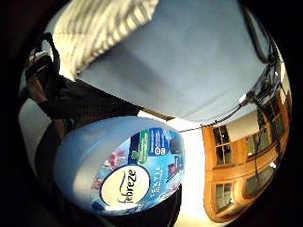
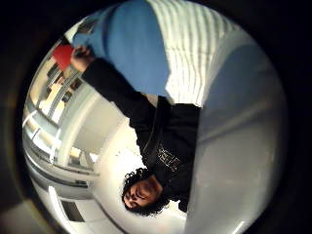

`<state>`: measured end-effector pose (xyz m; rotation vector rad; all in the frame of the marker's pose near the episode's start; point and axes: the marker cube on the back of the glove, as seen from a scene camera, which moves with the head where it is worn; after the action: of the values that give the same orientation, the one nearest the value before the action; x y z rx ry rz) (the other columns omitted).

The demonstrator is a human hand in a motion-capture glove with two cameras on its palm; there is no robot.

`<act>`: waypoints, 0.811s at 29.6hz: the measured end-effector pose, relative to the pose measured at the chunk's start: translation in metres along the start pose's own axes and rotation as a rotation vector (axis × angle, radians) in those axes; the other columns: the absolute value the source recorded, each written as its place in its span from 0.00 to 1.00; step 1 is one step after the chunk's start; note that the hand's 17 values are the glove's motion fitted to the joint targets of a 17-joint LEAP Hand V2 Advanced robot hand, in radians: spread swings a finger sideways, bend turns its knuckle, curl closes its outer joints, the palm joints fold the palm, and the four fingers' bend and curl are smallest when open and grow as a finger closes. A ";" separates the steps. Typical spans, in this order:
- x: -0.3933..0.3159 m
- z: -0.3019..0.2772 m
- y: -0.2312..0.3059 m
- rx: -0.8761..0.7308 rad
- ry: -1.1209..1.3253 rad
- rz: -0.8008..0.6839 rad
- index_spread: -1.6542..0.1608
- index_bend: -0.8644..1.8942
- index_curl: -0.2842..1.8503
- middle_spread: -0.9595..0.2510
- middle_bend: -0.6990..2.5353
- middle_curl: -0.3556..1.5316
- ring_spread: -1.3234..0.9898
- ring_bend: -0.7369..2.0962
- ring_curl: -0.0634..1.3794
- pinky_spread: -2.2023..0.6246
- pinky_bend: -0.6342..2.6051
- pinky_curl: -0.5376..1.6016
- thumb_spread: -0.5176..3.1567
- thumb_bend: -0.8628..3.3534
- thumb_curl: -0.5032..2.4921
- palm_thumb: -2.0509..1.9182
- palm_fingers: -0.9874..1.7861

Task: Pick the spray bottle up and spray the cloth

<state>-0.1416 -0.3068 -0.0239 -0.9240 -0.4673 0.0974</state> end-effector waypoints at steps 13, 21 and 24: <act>-0.126 -0.044 -0.014 0.205 -0.154 -0.476 0.76 0.39 0.45 0.63 0.41 0.51 0.48 0.52 0.41 0.69 0.37 0.47 0.25 0.20 0.45 0.78 0.82; -0.180 -0.052 -0.067 0.388 -0.302 -0.704 0.76 0.38 0.45 0.63 0.41 0.51 0.48 0.52 0.41 0.69 0.36 0.47 0.25 0.20 0.46 0.78 0.82; -0.193 -0.051 -0.092 0.512 -0.403 -0.805 0.76 0.38 0.45 0.63 0.41 0.51 0.48 0.52 0.41 0.69 0.36 0.47 0.25 0.20 0.46 0.78 0.82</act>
<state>-0.3032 -0.4541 -0.0449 -0.1614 -1.0996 -0.3252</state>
